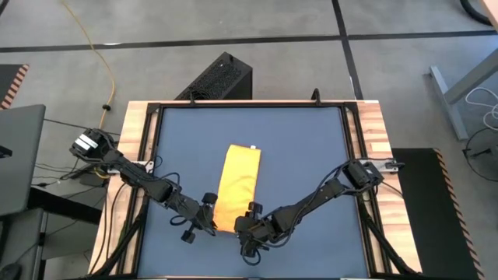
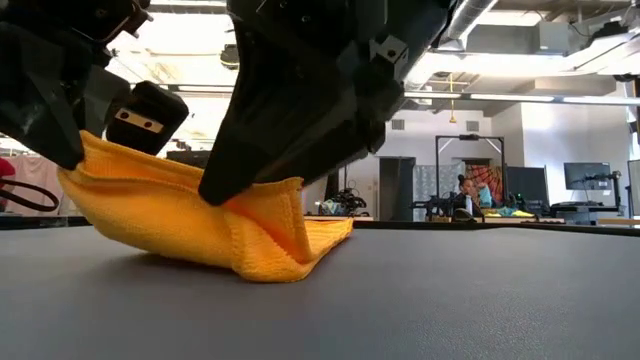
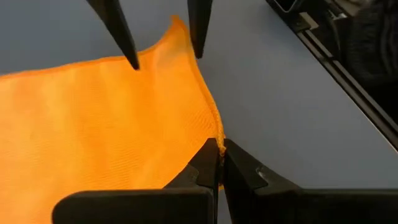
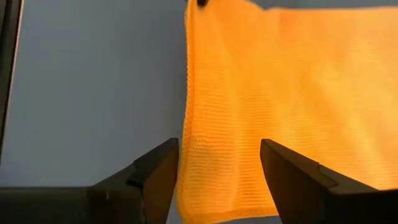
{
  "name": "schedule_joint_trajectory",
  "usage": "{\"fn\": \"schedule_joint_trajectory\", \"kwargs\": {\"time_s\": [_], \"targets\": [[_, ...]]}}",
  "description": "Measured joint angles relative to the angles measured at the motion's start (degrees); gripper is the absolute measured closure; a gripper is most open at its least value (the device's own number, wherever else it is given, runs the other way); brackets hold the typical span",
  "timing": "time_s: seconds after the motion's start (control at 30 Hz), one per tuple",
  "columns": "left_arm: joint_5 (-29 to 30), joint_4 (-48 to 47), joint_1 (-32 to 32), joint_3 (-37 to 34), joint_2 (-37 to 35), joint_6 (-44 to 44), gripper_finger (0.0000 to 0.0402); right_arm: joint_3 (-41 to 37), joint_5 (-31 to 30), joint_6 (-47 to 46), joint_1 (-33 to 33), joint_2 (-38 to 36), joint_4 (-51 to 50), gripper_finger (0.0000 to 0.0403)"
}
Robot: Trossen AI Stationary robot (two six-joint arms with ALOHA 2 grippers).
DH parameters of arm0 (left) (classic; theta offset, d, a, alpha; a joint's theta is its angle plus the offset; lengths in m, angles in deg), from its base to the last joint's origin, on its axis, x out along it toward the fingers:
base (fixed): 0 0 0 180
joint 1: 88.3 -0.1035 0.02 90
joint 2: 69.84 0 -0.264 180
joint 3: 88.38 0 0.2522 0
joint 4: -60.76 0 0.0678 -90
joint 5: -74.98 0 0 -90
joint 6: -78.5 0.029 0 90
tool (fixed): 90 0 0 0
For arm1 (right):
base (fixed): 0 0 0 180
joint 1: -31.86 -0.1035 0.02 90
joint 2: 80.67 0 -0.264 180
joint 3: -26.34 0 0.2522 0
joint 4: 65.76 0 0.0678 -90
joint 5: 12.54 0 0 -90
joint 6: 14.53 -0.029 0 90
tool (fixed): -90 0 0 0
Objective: Roll towel
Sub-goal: Roll the yellow microfiber cloth
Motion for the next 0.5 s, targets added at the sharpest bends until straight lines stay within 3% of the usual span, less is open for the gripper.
{"fn": "schedule_joint_trajectory", "kwargs": {"time_s": [0.3,0.5], "targets": [[-4.2,-0.7,-2.3,0.0,0.0,-0.3,0.0401,0.0,-2.9,8.8,-2.0,1.1,-0.4,0.0167],[-5.9,-1.3,-2.4,0.0,0.0,-0.3,0.0401,0.2,-3.4,10.0,-3.4,1.8,-0.3,0.0179]]}}
